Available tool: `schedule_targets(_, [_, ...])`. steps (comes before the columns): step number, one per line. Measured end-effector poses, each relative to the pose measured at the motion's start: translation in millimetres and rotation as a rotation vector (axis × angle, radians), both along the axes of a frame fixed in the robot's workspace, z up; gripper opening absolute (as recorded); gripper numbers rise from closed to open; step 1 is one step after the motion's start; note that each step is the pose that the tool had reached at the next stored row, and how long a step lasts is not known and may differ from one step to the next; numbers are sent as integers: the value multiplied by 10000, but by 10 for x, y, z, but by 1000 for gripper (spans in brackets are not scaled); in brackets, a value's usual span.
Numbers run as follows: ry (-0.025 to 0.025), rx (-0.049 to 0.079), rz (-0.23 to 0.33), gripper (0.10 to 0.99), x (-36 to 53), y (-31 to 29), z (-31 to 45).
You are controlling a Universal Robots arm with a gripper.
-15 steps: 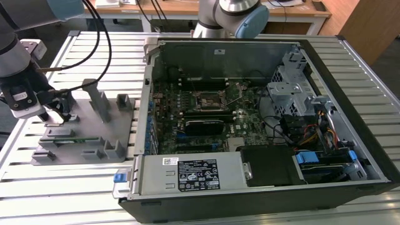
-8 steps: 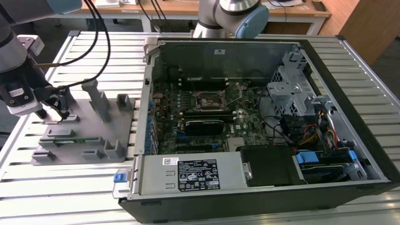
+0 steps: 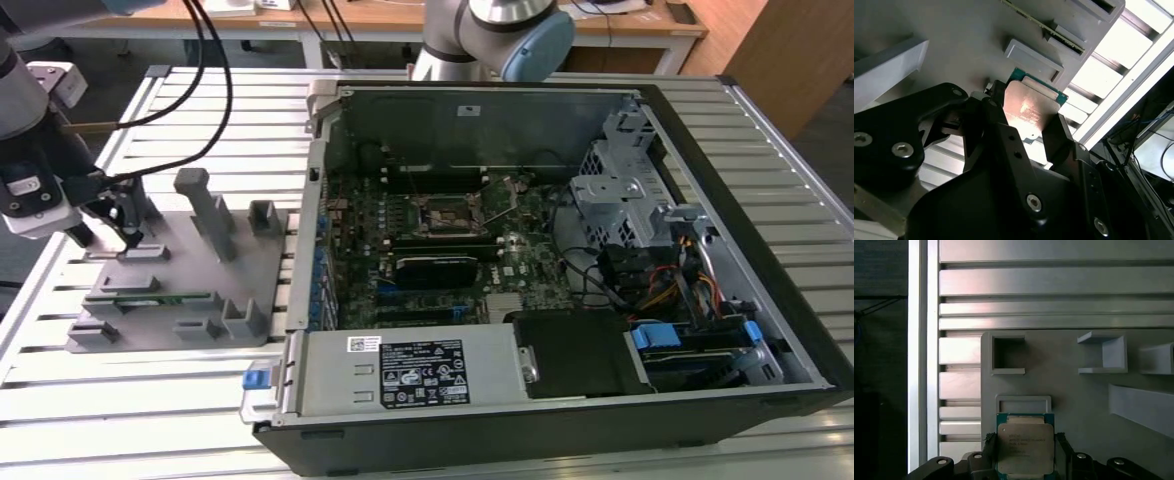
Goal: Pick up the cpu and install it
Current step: 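Pick up the cpu and move it towards the insertion slot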
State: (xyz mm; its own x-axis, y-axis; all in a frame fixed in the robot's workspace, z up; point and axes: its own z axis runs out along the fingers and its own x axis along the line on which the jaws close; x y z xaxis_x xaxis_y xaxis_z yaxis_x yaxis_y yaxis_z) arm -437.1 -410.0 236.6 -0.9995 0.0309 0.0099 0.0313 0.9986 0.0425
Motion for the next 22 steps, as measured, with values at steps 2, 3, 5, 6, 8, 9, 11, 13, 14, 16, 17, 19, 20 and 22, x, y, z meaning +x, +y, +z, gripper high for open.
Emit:
schedule_targets(2, [-1, 0, 0, 541, 0, 0, 29])
schedule_targets(3, [-1, 0, 0, 541, 0, 0, 44])
schedule_targets(5, [-1, 0, 0, 541, 0, 0, 72])
schedule_targets(6, [-1, 0, 0, 541, 0, 0, 88])
schedule_targets(8, [-1, 0, 0, 541, 0, 0, 124])
schedule_targets(9, [0, 0, 0, 541, 0, 0, 145])
schedule_targets(11, [-1, 0, 0, 541, 0, 1, 189])
schedule_targets(13, [-1, 0, 0, 541, 0, 1, 239])
schedule_targets(14, [0, 0, 0, 541, 0, 1, 259])
schedule_targets(16, [-1, 0, 0, 541, 0, 1, 303])
schedule_targets(17, [-1, 1, 0, 541, 0, 1, 325])
schedule_targets(19, [-2, 1, 1, 541, 0, 2, 371])
schedule_targets(20, [-1, 0, 0, 541, 0, 2, 395])
schedule_targets(22, [0, 0, 0, 541, 0, 4, 445])
